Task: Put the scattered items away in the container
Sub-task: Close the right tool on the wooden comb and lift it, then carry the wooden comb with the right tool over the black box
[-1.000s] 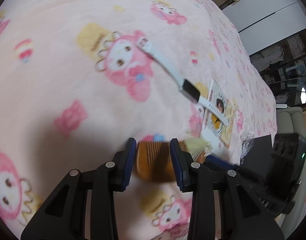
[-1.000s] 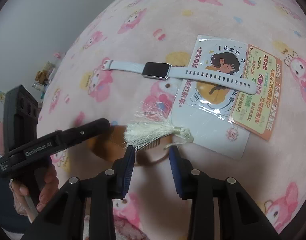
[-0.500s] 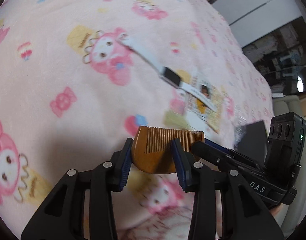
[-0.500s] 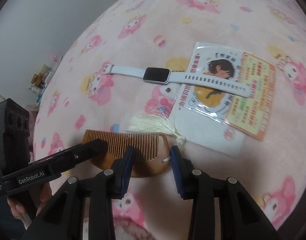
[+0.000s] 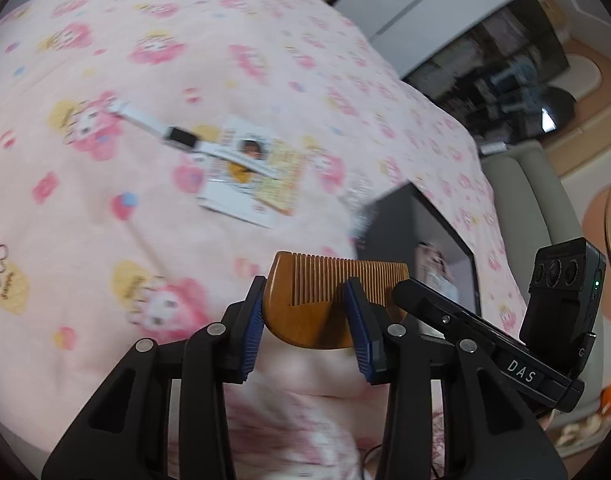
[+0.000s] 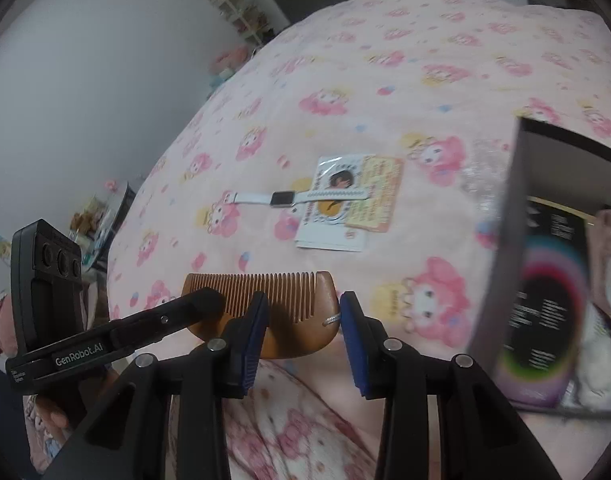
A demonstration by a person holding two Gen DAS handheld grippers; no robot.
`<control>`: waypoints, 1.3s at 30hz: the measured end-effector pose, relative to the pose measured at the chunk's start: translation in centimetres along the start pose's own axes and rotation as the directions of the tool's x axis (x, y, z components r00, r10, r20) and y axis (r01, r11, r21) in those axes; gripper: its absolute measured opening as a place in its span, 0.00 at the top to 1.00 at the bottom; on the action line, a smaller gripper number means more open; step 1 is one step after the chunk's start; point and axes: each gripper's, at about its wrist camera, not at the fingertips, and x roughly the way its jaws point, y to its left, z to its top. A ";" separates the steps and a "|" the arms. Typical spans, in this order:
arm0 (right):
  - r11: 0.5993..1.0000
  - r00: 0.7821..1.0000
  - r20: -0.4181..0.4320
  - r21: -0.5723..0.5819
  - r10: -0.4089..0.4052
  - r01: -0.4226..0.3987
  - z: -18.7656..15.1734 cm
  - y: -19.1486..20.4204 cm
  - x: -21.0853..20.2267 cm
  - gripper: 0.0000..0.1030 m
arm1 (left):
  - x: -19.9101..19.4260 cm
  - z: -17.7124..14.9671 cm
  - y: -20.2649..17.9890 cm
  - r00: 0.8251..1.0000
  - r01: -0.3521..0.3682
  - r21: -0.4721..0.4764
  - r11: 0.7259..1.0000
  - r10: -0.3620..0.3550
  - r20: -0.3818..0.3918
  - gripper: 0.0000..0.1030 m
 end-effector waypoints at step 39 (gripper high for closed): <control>0.935 0.966 0.048 0.267 -0.255 0.234 -1.2 -25.6 -13.3 0.67 | 21.3 -3.6 -22.1 0.968 0.121 0.194 0.973 -0.073 -0.240 0.62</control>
